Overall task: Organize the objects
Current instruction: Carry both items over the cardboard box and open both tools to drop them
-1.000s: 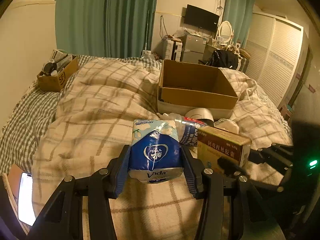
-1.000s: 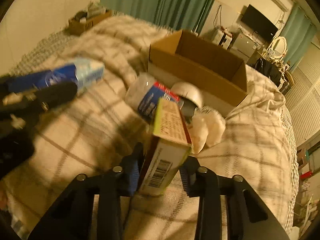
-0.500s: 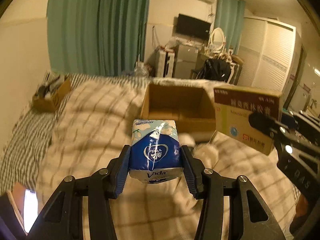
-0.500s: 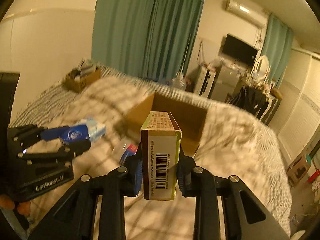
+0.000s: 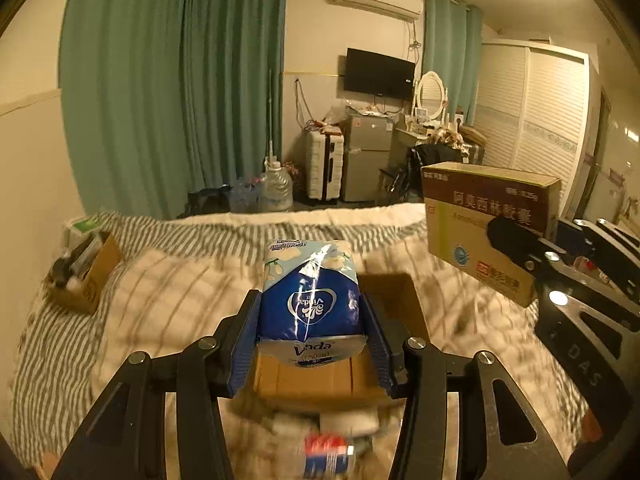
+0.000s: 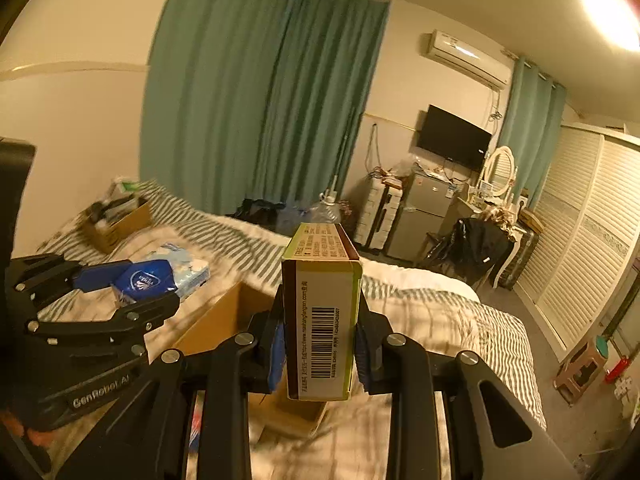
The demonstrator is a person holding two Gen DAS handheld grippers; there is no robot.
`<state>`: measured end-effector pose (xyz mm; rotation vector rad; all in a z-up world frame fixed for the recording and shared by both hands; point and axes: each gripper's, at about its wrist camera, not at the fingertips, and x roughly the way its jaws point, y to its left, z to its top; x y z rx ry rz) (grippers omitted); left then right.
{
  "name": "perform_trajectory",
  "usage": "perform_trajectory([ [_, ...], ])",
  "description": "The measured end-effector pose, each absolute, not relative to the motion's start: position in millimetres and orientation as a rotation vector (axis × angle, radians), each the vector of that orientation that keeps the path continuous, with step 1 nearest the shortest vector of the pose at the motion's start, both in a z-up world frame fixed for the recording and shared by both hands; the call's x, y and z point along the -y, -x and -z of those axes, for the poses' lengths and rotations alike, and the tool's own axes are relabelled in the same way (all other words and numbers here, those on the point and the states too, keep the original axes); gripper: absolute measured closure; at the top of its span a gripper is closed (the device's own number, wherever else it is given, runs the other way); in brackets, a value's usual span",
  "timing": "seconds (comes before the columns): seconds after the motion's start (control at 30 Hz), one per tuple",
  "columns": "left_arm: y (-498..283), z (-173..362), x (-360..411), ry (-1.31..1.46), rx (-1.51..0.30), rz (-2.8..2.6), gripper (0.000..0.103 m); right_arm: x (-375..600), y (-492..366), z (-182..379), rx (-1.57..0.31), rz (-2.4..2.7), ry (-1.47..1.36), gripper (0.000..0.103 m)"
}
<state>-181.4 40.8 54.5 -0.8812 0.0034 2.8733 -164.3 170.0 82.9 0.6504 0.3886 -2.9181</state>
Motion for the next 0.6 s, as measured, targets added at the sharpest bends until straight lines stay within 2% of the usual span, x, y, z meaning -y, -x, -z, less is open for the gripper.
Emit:
perform_trajectory([
  [0.17,234.0,-32.5,-48.4,0.894,-0.016,-2.841,0.053,-175.7,227.3,-60.3,-0.33,2.9,-0.73,0.076],
  [0.37,271.3,23.4,-54.4,0.962,-0.098,-2.798,0.053,-181.6,291.1,3.9,-0.329,2.846,-0.9,0.076],
  [0.6,286.5,81.2,-55.3,1.074,-0.107,-2.744,0.053,-185.3,303.4,54.7,-0.29,2.762,-0.968,0.076],
])
